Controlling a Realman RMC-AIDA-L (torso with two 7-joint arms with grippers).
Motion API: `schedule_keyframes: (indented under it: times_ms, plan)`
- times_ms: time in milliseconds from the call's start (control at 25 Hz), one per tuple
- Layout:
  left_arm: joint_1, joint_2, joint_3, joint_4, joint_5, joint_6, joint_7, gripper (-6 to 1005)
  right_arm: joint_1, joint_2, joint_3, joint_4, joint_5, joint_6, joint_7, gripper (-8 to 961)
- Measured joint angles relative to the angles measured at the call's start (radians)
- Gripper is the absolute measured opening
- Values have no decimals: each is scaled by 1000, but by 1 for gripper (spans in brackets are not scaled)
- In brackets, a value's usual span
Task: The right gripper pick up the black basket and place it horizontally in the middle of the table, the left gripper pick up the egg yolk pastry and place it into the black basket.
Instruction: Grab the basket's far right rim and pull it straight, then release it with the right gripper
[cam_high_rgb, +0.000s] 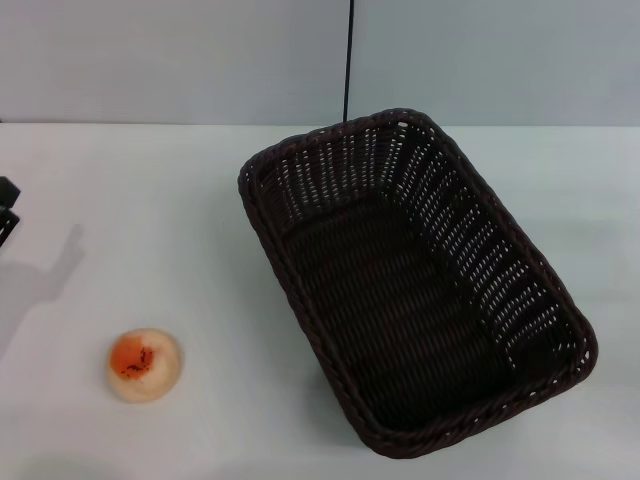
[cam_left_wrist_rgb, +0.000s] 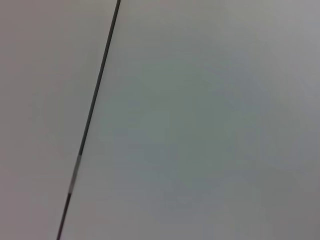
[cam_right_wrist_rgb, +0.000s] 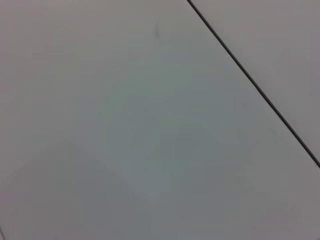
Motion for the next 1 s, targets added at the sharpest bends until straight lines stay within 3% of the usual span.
schedule_keyframes:
  times_ms: [280, 440, 720, 880, 960, 1000]
  plan:
    - [32, 1, -11, -2, -7, 16, -14, 834, 7, -1, -5, -20, -19, -1, 29, 655]
    - [28, 1, -8, -4, -6, 20, -14, 834, 12, -9, -5, -158, -137, 7, 187, 648]
    - [37, 0, -12, -6, -7, 29, -17, 833, 103, -87, -6, -660, -667, -65, 847, 634]
    - [41, -1, -5, -8, -2, 31, -17, 833, 209, -121, -26, -917, -947, -206, 1166, 627]
    - [45, -1, -6, -8, -2, 38, -17, 833, 322, -154, -69, -989, -1143, -303, 1308, 623]
    - [47, -1, -6, -8, -2, 40, -17, 833, 322, -154, -69, -989, -1143, -303, 1308, 621]
